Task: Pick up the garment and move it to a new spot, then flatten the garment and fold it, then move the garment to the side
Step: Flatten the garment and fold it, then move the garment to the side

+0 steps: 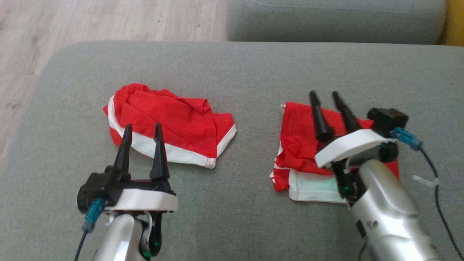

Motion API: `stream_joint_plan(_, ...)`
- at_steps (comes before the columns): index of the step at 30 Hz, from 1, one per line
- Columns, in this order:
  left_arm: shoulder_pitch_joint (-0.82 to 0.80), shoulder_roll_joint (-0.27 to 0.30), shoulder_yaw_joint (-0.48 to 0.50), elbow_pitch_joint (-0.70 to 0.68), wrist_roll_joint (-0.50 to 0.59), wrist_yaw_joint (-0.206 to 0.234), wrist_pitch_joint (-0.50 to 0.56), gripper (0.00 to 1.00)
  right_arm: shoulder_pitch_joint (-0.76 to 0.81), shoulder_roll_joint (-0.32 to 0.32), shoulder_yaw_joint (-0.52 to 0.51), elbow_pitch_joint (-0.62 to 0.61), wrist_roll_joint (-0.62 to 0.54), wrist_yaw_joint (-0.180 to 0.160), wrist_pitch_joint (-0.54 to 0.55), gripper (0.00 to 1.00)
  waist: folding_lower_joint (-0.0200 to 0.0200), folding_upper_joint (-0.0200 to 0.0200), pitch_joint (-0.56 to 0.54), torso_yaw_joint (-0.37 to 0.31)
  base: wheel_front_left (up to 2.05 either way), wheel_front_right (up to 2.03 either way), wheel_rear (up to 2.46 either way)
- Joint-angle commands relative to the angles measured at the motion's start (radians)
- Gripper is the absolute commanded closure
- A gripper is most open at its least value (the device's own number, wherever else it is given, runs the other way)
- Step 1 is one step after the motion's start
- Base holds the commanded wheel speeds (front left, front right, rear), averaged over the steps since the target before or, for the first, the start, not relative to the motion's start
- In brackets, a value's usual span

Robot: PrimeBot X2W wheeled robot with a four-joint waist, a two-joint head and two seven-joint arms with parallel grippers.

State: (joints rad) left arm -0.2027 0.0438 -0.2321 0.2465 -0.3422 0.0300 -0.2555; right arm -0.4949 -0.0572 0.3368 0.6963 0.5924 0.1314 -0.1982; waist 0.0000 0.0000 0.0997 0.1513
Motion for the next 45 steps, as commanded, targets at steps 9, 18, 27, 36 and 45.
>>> stream_joint_plan(9, 0.017, 0.006, 0.078, 0.009, 0.035, -0.022, -0.006, 0.0, 0.188, -0.056, -0.255, -0.287, -0.366, -0.001, -0.062, 0.0, 0.0, 0.0, -0.041, -0.057, 0.0, 0.0, 0.0)
stream_joint_plan(18, 0.063, 0.006, 0.115, -0.009, 0.071, -0.017, -0.006, 0.0, 0.409, -0.01, -0.352, -0.496, -0.494, -0.001, -0.063, 0.0, 0.0, 0.0, -0.046, -0.079, 0.0, 0.0, 0.0)
stream_joint_plan(27, 0.054, 0.006, 0.107, -0.025, 0.065, -0.019, -0.006, 0.0, 0.401, 0.003, -0.382, -0.527, -0.51, -0.001, -0.037, 0.0, 0.0, 0.0, -0.013, -0.081, 0.0, 0.0, 0.0)
stream_joint_plan(36, 0.02, 0.006, 0.082, -0.028, 0.048, -0.018, -0.006, 0.0, 0.354, 0.007, -0.484, -0.407, -0.494, -0.001, 0.075, 0.0, 0.0, 0.0, 0.031, -0.054, 0.0, 0.0, 0.0)
stream_joint_plan(45, -0.006, 0.006, 0.069, -0.023, 0.052, -0.008, -0.006, 0.0, 0.292, 0.007, -0.478, -0.26, -0.447, -0.001, 0.166, 0.0, 0.0, 0.0, 0.099, -0.033, 0.0, 0.0, 0.0)
